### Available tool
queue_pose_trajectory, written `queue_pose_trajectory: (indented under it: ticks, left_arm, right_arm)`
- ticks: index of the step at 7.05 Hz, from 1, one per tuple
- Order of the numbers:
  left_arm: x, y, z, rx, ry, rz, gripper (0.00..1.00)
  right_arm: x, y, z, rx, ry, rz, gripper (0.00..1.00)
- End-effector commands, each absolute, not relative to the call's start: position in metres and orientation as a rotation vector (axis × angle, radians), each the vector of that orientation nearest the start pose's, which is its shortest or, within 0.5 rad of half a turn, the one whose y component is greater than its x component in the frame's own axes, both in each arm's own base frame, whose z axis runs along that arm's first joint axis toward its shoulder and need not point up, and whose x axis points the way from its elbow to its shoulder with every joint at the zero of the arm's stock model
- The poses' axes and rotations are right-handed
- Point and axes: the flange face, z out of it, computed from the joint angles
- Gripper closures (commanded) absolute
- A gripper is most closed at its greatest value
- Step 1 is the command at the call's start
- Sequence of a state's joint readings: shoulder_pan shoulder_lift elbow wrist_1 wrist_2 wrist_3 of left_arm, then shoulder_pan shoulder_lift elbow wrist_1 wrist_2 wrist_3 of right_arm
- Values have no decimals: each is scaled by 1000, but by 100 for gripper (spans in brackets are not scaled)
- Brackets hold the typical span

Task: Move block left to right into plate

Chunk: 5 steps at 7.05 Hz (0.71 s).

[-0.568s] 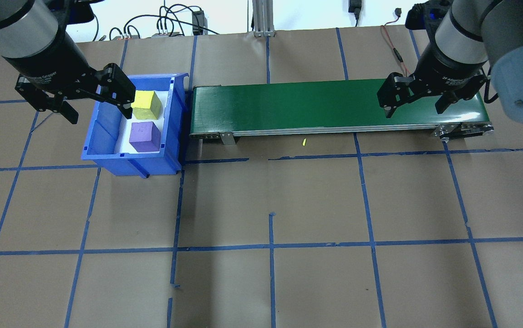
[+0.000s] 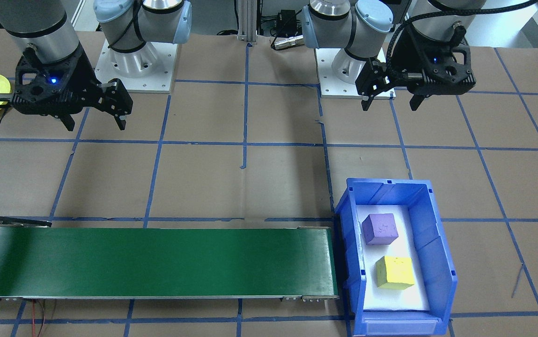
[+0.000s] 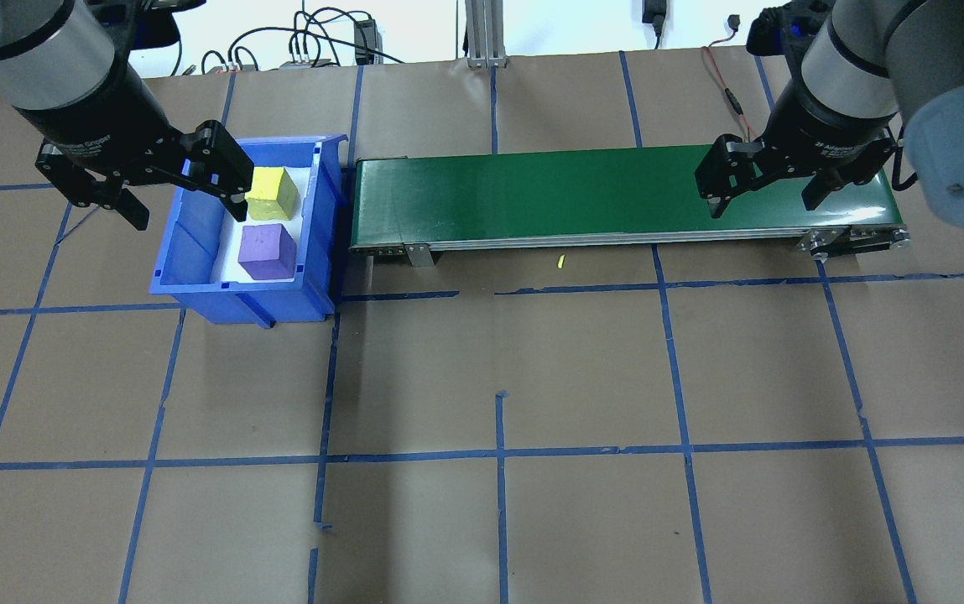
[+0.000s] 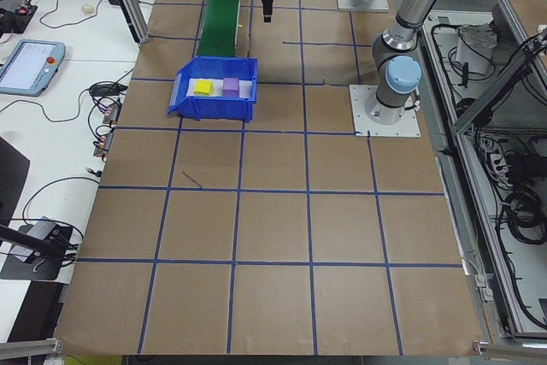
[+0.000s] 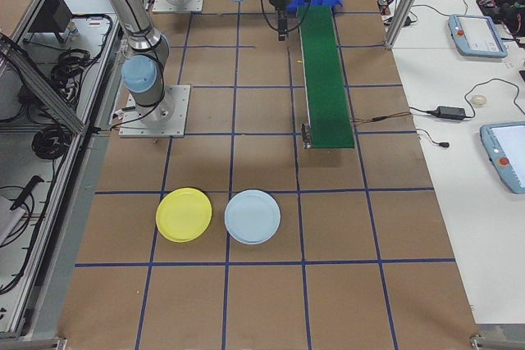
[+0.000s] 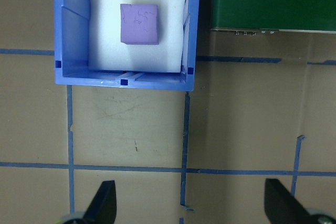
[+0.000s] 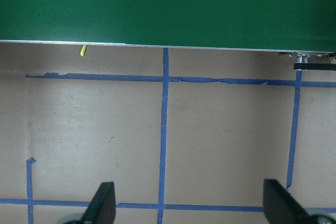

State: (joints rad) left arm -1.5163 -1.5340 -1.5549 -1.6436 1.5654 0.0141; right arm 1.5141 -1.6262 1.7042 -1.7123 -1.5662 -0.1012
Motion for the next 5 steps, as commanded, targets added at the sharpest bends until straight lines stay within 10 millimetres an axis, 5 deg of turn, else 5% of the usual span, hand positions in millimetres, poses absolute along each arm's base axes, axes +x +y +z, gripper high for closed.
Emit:
queue_pose_trajectory:
  ticks: [1, 3, 5]
  left_arm:
    - [-102, -536, 457, -65, 3152, 26, 0]
    - [-90, -601, 417, -3, 3142, -51, 0]
    - [-50, -636, 359, 36, 3142, -5, 0]
  right_arm:
    - [107, -480, 463, -70, 3140, -99, 0]
    - [107, -480, 463, -70, 3141, -99, 0]
    - [107, -480, 464, -70, 3141, -101, 0]
